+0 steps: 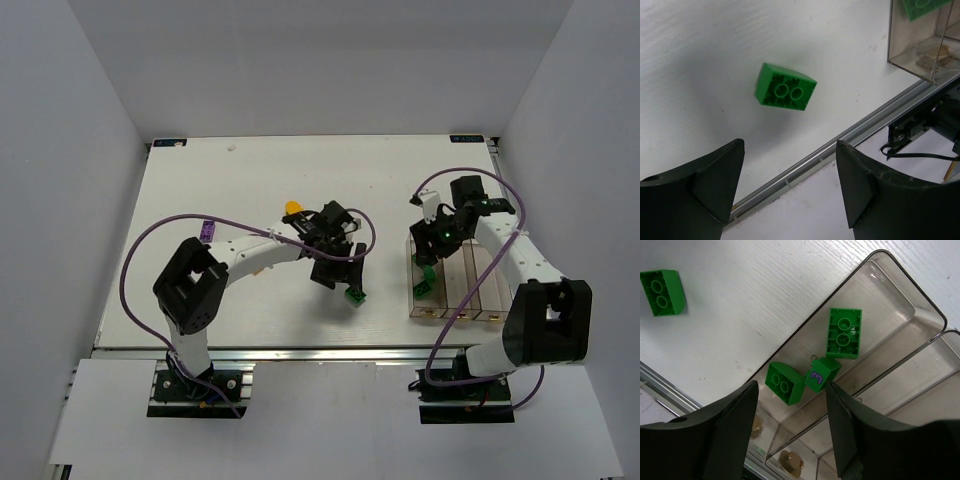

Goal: Sort the legos into containers by color

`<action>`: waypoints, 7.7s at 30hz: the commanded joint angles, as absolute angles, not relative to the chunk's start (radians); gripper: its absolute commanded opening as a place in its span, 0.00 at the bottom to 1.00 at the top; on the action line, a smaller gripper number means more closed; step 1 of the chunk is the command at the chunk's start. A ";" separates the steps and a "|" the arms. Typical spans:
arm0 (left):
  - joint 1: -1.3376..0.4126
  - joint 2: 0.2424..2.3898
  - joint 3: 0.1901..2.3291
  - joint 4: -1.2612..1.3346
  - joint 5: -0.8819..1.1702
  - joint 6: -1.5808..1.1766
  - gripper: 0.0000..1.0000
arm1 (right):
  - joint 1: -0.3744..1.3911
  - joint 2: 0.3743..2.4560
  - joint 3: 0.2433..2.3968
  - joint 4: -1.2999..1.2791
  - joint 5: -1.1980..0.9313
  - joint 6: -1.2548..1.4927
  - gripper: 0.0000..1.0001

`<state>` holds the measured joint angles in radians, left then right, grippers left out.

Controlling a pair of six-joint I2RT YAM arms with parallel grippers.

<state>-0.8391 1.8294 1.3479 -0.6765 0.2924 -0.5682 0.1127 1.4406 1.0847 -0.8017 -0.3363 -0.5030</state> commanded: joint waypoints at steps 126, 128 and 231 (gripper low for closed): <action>-0.888 1.895 1.726 -0.566 0.101 -0.569 0.25 | 0.035 0.896 0.991 -0.284 -0.576 -0.149 0.22; -0.859 1.847 1.652 -0.571 0.069 -0.583 0.25 | 0.038 0.937 1.000 -0.278 -0.612 -0.146 0.25; -0.769 0.955 0.856 -0.802 -0.419 -0.979 0.98 | 0.305 1.536 1.449 -0.689 -0.402 -0.377 0.00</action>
